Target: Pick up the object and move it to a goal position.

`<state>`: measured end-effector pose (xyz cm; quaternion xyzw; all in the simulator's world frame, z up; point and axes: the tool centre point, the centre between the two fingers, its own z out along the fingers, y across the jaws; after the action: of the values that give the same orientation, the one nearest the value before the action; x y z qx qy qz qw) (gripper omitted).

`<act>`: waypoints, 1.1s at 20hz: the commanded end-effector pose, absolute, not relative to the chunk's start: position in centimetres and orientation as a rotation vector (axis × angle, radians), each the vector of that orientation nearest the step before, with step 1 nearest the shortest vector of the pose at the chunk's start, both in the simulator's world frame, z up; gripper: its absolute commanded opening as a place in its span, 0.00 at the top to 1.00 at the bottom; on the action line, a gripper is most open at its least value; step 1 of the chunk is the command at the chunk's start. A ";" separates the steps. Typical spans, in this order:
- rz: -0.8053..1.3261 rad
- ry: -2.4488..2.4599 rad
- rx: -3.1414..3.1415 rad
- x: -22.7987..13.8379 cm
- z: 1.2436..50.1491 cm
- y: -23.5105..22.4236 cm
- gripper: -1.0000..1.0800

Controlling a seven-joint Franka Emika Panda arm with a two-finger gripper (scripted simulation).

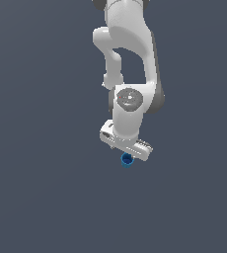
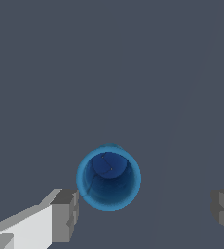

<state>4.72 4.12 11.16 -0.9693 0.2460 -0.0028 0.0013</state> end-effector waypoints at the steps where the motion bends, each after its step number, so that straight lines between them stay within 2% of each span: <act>1: -0.006 0.839 -3.025 5.0 10.5 4.8 0.04; 22: 0.000 0.980 -2.985 5.4 7.2 6.3 0.04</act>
<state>5.49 6.34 7.88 -0.9502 0.3116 -0.0005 0.0003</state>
